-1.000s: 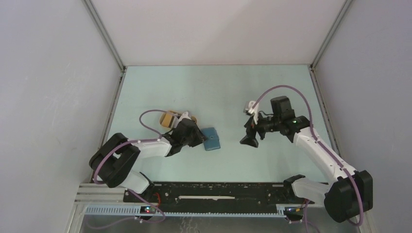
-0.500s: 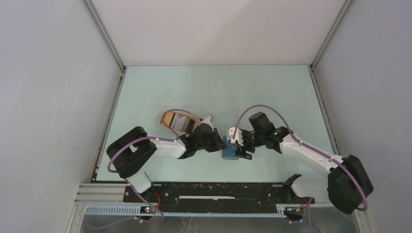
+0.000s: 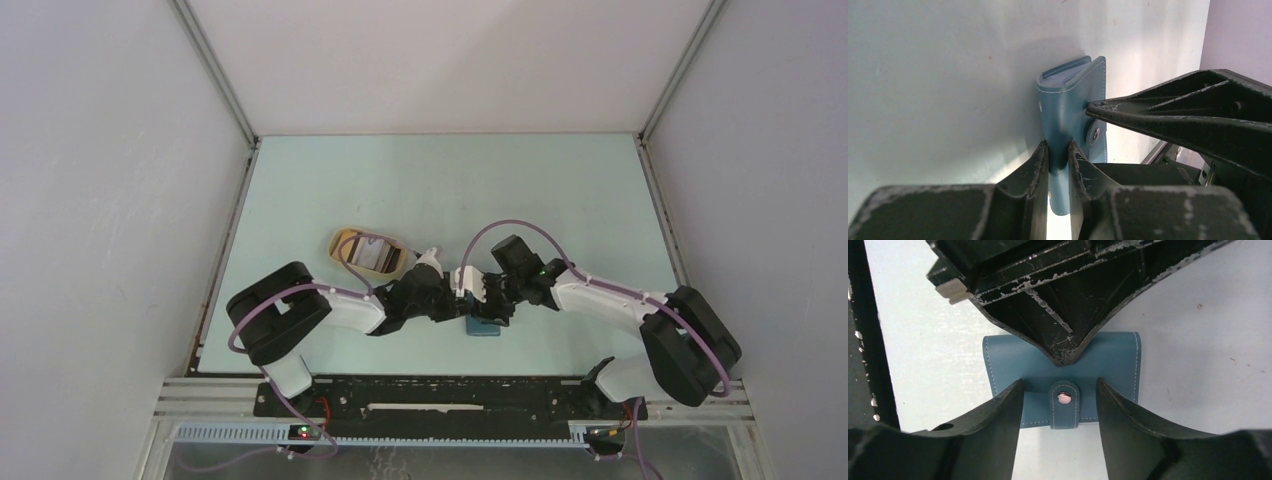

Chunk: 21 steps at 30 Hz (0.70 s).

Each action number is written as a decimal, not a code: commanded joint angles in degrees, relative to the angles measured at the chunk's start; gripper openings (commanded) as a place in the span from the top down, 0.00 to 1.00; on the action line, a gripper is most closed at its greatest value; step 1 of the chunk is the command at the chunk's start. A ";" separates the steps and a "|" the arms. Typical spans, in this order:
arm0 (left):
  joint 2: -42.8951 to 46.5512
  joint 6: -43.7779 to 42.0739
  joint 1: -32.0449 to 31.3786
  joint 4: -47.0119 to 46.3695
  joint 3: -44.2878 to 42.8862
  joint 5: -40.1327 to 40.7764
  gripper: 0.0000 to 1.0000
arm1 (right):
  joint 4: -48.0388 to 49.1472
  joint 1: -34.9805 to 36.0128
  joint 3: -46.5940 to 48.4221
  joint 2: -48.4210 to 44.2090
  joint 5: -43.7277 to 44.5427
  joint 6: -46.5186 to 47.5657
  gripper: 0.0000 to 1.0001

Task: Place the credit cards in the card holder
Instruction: Open the card holder at the center of the board.

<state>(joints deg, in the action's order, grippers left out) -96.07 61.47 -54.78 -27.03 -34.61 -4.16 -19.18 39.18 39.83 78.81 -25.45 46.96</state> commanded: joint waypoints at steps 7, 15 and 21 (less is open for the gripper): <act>0.58 0.12 -0.29 -3.30 2.45 0.64 1.00 | -5.18 0.21 3.41 4.19 3.61 2.89 0.69; 0.25 -0.21 0.34 -3.11 3.24 2.15 1.00 | -7.27 -2.84 3.76 0.81 2.21 3.52 0.93; 0.36 -1.11 1.04 -3.03 3.52 2.46 1.00 | -10.43 -5.98 4.26 -2.66 -0.04 4.89 0.96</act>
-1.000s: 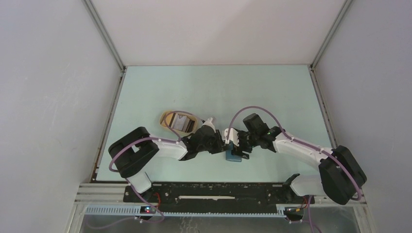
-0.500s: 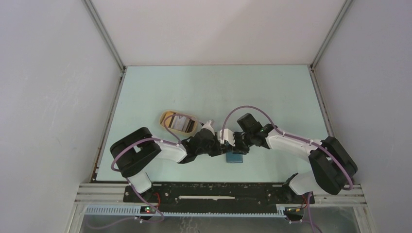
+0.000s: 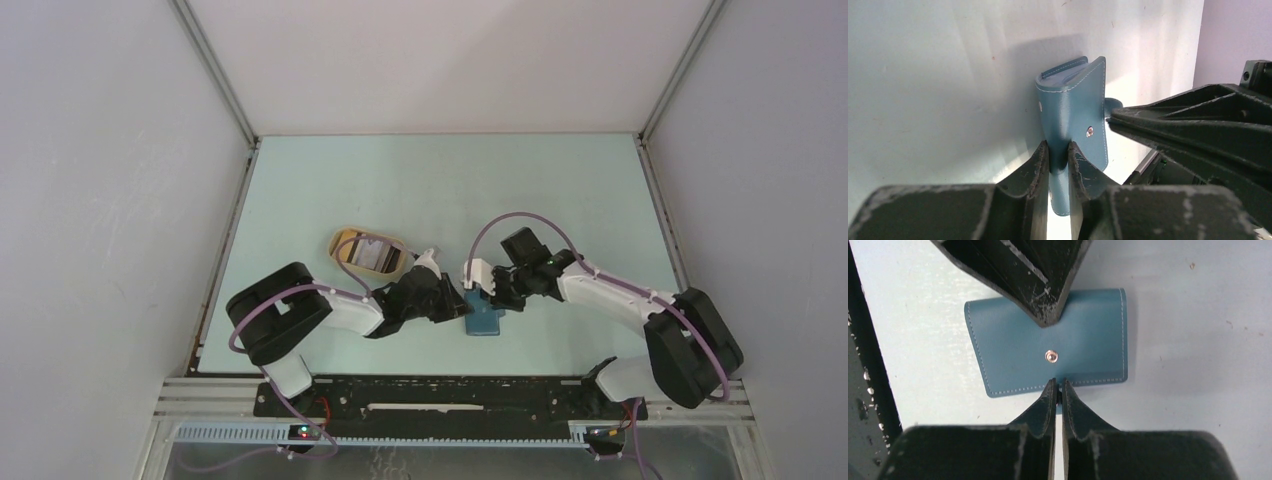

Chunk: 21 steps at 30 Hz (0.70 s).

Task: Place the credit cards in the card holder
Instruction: Open the card holder at the center of the board.

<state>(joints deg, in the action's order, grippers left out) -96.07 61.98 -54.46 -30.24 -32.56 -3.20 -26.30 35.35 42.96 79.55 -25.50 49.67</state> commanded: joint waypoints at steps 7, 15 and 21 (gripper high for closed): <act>3.89 -5.99 1.85 -0.62 3.00 0.44 0.76 | -5.60 -10.83 1.67 -7.30 -4.79 0.03 0.99; 12.20 -10.19 2.09 -0.50 7.15 1.08 0.35 | -6.56 -13.25 3.85 -10.20 -17.35 -6.56 1.00; 14.21 -10.73 1.96 -8.45 9.77 -4.61 0.13 | -6.26 -13.90 4.27 -10.64 -22.94 -8.96 1.00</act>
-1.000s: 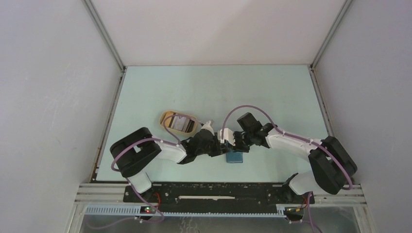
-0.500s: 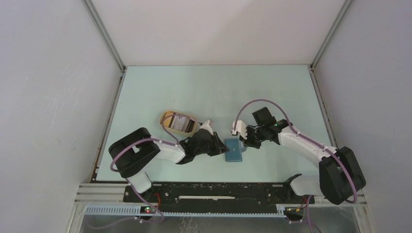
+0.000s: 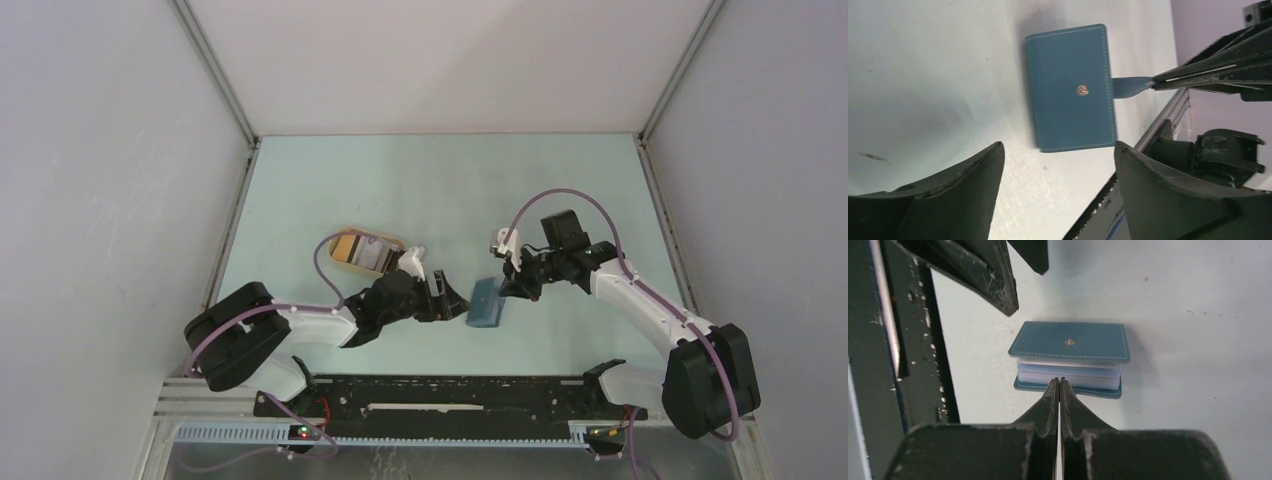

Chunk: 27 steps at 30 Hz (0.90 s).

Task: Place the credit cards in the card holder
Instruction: Open the card holder at the center of the board.

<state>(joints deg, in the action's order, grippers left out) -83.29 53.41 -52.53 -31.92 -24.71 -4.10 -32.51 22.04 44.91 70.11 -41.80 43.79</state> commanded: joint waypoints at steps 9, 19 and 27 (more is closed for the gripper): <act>-2.07 -3.54 -1.17 -8.73 -1.56 -6.45 0.00 | 0.52 -1.47 2.47 -0.85 -6.98 -4.06 1.00; -5.66 -10.69 -3.10 12.64 -12.81 2.38 0.24 | 0.52 -2.06 2.47 -0.98 -6.97 -4.07 1.00; -3.84 -9.65 -3.10 17.50 -11.96 8.40 0.81 | -1.18 -3.08 2.39 -1.37 -2.25 -0.66 1.00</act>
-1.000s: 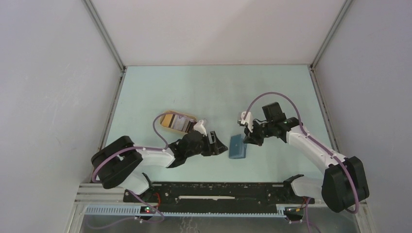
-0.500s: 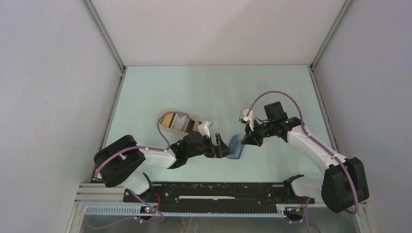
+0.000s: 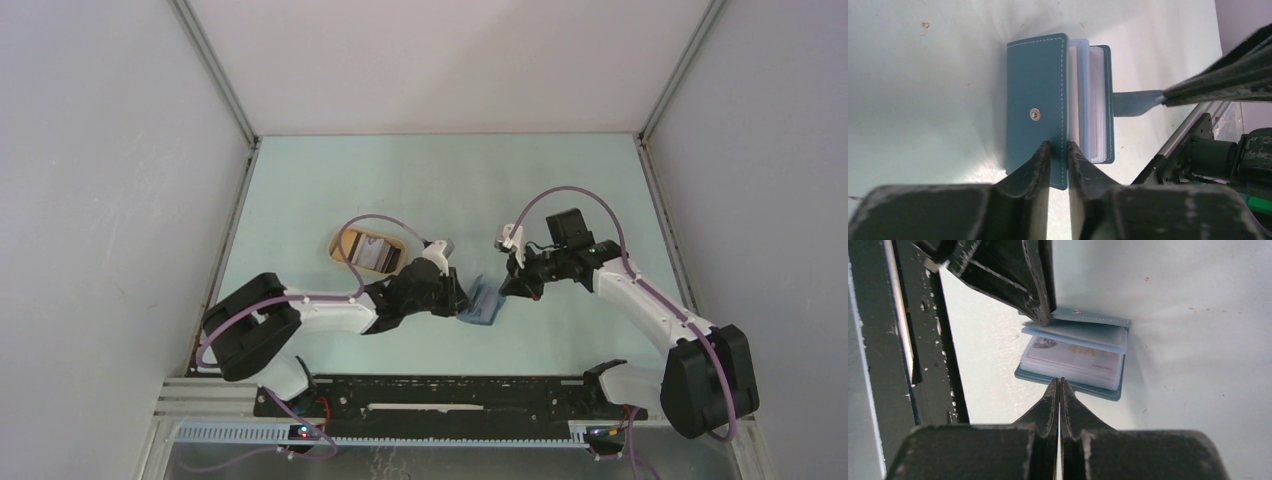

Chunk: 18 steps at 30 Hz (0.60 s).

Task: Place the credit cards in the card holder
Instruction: Open the card holder at the center of the board.

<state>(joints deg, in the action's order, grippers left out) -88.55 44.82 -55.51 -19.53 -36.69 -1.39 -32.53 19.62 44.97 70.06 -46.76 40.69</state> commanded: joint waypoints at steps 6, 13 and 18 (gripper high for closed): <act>3.90 2.09 -0.13 2.18 5.83 4.37 1.00 | -2.07 -3.07 1.02 -1.25 9.90 6.70 1.00; 1.73 6.49 -0.13 -5.47 10.64 -0.05 1.00 | -2.17 -2.34 0.81 6.69 17.53 6.14 0.97; 1.10 9.26 -0.15 -11.80 13.69 -2.24 1.00 | -2.15 -2.68 2.84 11.08 21.33 1.38 0.79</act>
<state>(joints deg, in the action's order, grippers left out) -85.54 51.77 -55.35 -32.12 -26.98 -0.32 -34.92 17.28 44.97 79.44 -30.26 45.25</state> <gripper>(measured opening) 0.010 0.136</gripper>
